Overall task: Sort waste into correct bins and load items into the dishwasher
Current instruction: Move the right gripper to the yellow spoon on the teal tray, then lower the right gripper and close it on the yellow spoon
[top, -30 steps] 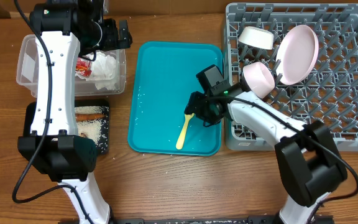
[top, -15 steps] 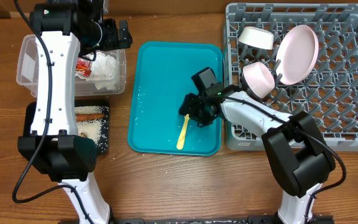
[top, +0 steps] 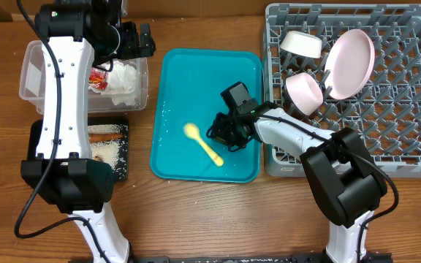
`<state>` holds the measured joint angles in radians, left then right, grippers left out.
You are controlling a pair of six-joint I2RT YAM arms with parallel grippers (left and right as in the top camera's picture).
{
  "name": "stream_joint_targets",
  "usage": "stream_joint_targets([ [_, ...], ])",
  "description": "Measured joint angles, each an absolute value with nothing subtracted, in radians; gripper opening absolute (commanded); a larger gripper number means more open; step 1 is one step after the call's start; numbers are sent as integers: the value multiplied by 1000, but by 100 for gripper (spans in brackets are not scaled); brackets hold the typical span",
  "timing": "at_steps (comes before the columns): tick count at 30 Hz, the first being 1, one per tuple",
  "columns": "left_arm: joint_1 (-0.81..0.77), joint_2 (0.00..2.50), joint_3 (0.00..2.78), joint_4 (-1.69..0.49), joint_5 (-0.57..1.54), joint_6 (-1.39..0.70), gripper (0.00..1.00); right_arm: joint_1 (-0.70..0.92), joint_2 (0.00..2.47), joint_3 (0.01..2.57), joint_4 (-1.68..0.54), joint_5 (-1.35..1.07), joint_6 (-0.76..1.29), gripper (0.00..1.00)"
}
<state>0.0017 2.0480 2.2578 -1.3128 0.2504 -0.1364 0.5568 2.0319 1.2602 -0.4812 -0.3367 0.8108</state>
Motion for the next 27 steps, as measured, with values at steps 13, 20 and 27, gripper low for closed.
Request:
stream_joint_targets([
  [13, 2, 2048, 2258, -1313, 250, -136, 100, 563, 2035, 1365, -650, -307, 584, 40],
  [20, 2, 2048, 2258, -1313, 250, -136, 100, 620, 2035, 1463, -787, -249, 508, 44],
  [27, 2, 2048, 2258, -1313, 250, -136, 100, 730, 2035, 1466, -831, -223, 402, 56],
])
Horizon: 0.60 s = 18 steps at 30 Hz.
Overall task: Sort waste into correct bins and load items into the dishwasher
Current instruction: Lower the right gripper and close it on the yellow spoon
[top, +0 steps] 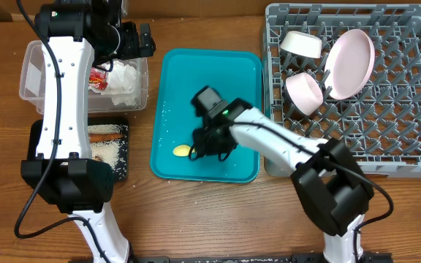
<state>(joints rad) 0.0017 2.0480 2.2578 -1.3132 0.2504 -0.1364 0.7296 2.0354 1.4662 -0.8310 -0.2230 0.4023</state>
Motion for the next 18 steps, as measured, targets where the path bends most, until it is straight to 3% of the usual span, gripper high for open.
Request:
stream_joint_targets([
  [7, 2, 2048, 2258, -1313, 250, -136, 100, 816, 2035, 1466, -792, -102, 185, 77],
  [18, 2, 2048, 2258, -1313, 250, -136, 100, 825, 2048, 1469, -700, 13, -125, 75],
])
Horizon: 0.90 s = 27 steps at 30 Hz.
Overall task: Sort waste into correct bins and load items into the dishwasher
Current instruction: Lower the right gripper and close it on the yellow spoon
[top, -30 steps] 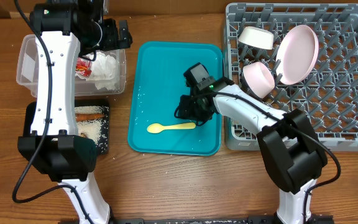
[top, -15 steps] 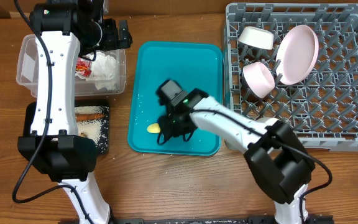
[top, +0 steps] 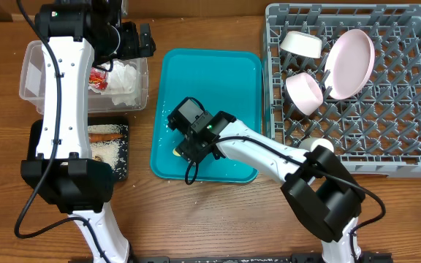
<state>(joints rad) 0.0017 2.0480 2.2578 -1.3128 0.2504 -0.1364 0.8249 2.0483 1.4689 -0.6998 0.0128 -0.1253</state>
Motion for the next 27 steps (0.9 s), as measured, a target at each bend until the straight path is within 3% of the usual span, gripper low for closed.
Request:
stream_joint_targets([
  [8, 2, 2048, 2258, -1313, 250, -136, 100, 826, 2086, 1469, -714, -63, -234, 68],
  [25, 2, 2048, 2258, -1313, 250, -136, 100, 826, 2131, 1481, -611, -115, -267, 62],
  [27, 2, 2048, 2258, -1313, 250, -136, 100, 826, 2133, 1486, -612, -121, -266, 56],
])
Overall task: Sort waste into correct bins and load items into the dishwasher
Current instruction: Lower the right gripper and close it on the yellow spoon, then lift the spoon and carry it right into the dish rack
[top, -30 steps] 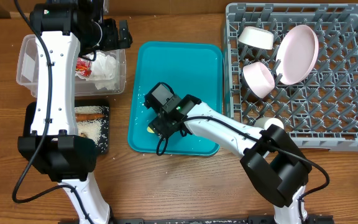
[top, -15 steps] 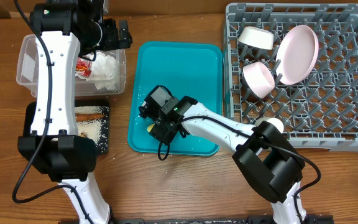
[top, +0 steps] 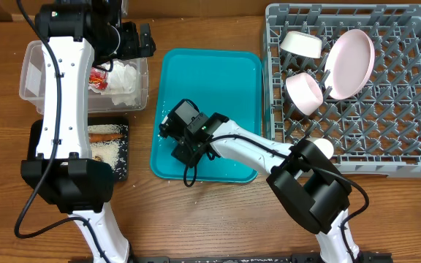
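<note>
The teal tray (top: 229,80) lies mid-table. My right gripper (top: 174,143) is low over its front left corner, pointing left; the wrist hides the jaws, so I cannot tell their state. No yellow spoon shows, and the ground under the gripper is hidden. The grey dish rack (top: 393,139) at the right holds a pink plate (top: 351,62), a pink bowl (top: 303,93) and a white bowl (top: 302,44). Beside the clear bin (top: 29,73) at the back, my left gripper (top: 148,40) hangs open and empty.
The clear bin holds crumpled white paper (top: 126,79) and a red-printed wrapper (top: 99,79). A black tray (top: 112,150) with rice and food scraps sits at the front left, partly under the left arm. The right arm stretches across the tray's front right corner.
My right gripper has shifted slightly left and back over the tray's front left corner. The bit of yellow spoon that showed under it is now covered. The left arm has not moved.
First the yellow spoon lay in the tray's front middle with my right gripper just to its right. Then the gripper stood over the handle, only the spoon's bowl showing at its left. At each later moment gripper and spoon were further left, until the spoon was hidden.
</note>
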`<state>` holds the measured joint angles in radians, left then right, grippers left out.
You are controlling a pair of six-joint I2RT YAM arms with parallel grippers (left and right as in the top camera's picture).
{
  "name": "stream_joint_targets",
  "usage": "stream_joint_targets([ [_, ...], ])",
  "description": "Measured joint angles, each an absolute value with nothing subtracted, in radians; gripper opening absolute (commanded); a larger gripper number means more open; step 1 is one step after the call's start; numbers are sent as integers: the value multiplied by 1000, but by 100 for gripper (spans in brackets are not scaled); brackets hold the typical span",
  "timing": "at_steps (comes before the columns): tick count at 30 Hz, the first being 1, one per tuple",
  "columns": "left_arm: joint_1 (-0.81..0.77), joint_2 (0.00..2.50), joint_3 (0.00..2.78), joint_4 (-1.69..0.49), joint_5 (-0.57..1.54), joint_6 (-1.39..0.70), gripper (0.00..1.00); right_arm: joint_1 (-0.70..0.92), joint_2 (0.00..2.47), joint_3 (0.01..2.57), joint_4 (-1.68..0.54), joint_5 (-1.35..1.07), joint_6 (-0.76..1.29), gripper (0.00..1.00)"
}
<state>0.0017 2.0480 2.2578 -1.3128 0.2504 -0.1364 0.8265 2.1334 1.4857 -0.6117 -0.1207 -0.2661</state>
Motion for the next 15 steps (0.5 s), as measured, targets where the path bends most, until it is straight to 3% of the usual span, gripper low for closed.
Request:
stream_joint_targets([
  [5, 2, 2048, 2258, -1313, 250, -136, 100, 826, 2136, 1487, -610, -130, -264, 34],
  [15, 2, 2048, 2258, -1313, 250, -136, 100, 826, 2137, 1489, -634, -150, -262, 22],
])
